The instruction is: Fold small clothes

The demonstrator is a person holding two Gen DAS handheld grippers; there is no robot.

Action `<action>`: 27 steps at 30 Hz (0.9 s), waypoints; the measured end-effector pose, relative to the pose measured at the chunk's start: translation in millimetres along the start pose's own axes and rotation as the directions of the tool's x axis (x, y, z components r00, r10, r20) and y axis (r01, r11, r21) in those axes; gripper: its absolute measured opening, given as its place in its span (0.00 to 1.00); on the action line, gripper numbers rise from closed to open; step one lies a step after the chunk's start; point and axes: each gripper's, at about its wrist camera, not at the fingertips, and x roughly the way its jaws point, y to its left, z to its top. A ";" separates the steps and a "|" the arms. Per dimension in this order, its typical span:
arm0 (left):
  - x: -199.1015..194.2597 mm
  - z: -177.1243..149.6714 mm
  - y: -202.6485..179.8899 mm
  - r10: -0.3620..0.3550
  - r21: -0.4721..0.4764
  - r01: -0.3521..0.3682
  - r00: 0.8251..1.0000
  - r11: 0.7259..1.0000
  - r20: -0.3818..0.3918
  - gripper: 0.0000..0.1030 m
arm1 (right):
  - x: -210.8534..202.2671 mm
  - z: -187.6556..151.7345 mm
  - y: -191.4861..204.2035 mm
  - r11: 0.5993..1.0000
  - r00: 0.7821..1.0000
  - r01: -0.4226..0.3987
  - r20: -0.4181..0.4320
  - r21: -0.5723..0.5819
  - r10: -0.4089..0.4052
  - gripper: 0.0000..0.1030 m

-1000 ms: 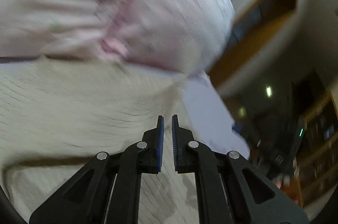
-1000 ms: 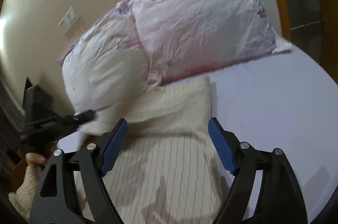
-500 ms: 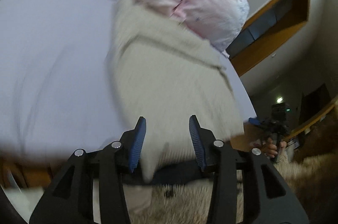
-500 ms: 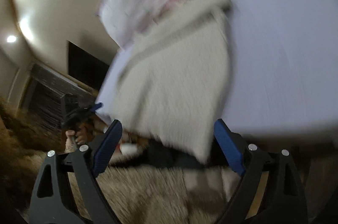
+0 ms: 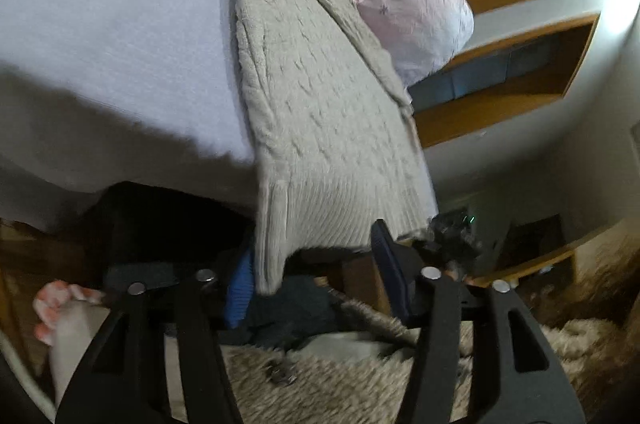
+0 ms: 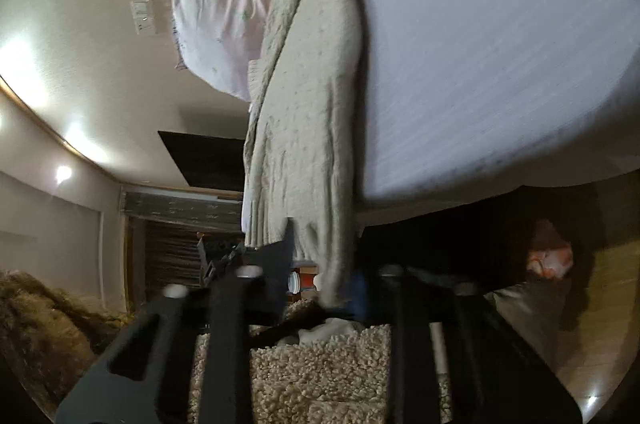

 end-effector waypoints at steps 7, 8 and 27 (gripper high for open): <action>-8.8 3.2 -5.3 -0.054 -0.036 0.057 0.997 0.998 0.057 0.06 | -22.1 4.2 36.2 0.990 0.995 -0.027 0.090 -0.138 0.040 0.07; -12.7 9.0 -16.3 -0.065 -0.009 0.065 0.996 0.998 0.068 0.06 | -25.4 7.9 45.8 0.985 0.993 -0.034 0.104 -0.167 0.052 0.07; 70.0 297.1 -49.3 0.284 -0.036 -0.283 0.932 0.958 0.226 0.07 | 56.9 285.0 144.2 0.790 0.674 0.611 0.560 -0.056 -0.482 0.61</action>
